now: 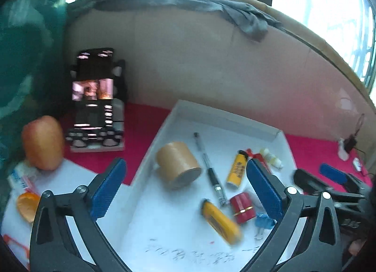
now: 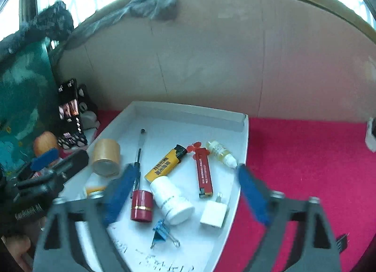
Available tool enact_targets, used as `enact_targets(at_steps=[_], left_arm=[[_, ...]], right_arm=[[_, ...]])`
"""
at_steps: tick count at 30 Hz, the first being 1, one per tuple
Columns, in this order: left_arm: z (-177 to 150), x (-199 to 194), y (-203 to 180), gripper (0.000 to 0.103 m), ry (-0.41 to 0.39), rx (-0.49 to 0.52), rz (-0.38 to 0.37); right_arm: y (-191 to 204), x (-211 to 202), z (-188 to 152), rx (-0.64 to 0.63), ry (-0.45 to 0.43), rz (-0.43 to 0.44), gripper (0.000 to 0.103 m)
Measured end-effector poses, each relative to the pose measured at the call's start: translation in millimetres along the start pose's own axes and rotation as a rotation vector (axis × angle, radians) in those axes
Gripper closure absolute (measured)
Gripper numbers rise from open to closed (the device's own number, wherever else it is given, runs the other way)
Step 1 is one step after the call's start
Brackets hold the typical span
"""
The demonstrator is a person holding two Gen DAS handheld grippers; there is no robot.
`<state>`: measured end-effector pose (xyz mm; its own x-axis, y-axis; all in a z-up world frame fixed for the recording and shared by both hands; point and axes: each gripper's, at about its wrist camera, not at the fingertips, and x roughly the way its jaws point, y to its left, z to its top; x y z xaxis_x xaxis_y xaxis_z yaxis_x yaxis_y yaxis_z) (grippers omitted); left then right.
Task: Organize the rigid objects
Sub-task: 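Carry the yellow lighter and red stick into the white tray and open both tools, then move the right tool to the black charger and close on it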
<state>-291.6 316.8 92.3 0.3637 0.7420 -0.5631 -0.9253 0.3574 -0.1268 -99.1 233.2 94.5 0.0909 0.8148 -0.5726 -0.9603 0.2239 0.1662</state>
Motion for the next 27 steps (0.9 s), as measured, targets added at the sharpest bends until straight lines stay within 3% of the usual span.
enact_targets(at_steps=[7, 27], left_arm=[[-6, -20, -12, 0.000, -0.039, 0.014, 0.028], [-15, -54, -27, 0.000, -0.076, 0.012, -0.016]], right_arm=[[6, -31, -8, -0.038, -0.075, -0.040, 0.000], [10, -46, -24, -0.038, -0.069, -0.036, 0.000]])
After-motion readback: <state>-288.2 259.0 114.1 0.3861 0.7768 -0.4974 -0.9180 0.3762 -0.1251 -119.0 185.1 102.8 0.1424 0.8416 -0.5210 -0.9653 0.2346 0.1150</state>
